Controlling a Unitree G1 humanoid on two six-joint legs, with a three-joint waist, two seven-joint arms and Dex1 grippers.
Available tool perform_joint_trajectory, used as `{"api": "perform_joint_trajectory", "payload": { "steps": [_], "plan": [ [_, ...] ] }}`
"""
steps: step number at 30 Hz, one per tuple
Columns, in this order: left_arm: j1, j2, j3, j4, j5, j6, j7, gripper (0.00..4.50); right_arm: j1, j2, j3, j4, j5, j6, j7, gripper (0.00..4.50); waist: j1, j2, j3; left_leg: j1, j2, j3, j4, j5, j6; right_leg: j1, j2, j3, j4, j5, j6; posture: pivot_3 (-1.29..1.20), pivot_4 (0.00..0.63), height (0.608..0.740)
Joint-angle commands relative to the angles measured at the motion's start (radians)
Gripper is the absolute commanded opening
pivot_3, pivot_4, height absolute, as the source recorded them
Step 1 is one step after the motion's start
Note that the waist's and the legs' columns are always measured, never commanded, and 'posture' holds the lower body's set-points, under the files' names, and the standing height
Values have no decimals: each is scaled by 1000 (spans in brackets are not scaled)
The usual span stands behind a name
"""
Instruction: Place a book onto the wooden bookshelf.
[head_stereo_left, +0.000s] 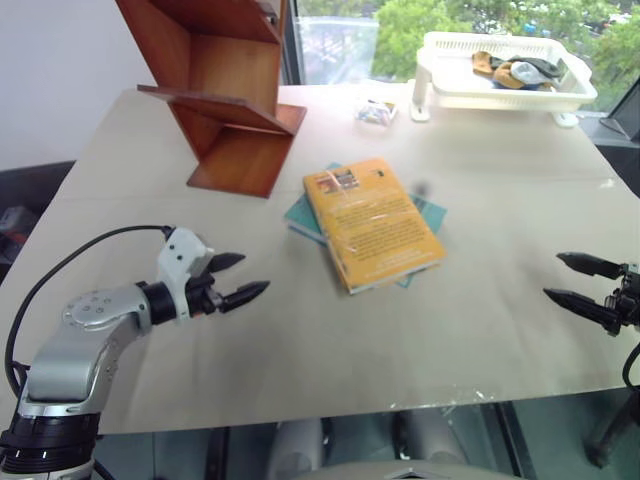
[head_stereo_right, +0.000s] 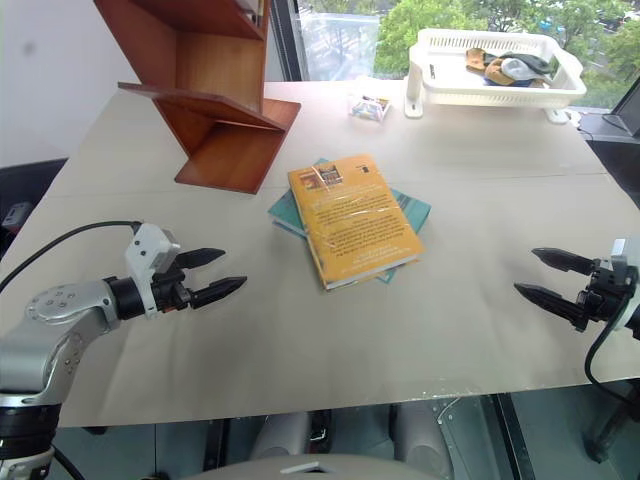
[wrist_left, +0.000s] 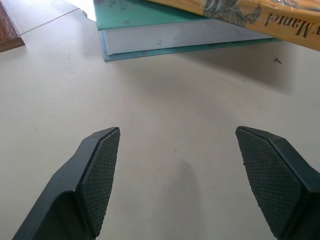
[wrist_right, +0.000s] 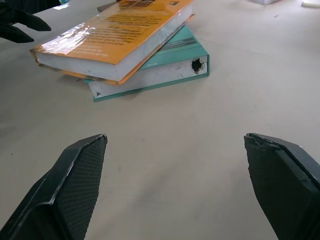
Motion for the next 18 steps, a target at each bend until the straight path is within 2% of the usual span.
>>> {"api": "perform_joint_trajectory", "payload": {
  "steps": [1, 18],
  "plan": [
    [1, 5, 41, -41, -20, -5, 13, 3942, -28, -21, -5, 5, 9, -6, 10, 4500, 0, 0, 0, 0, 0, 0, 0, 0, 0, 0, 0, 0, 0, 0, 0, 0, 150, 740],
    [-25, 14, 42, -23, -28, -8, 20, 3942, -33, -3, -2, 13, 16, -14, -1, 4500, -1, 0, 0, 0, 0, 1, 0, 0, 0, 0, 0, 0, 0, 0, 0, 0, 150, 740]
  ]
}}
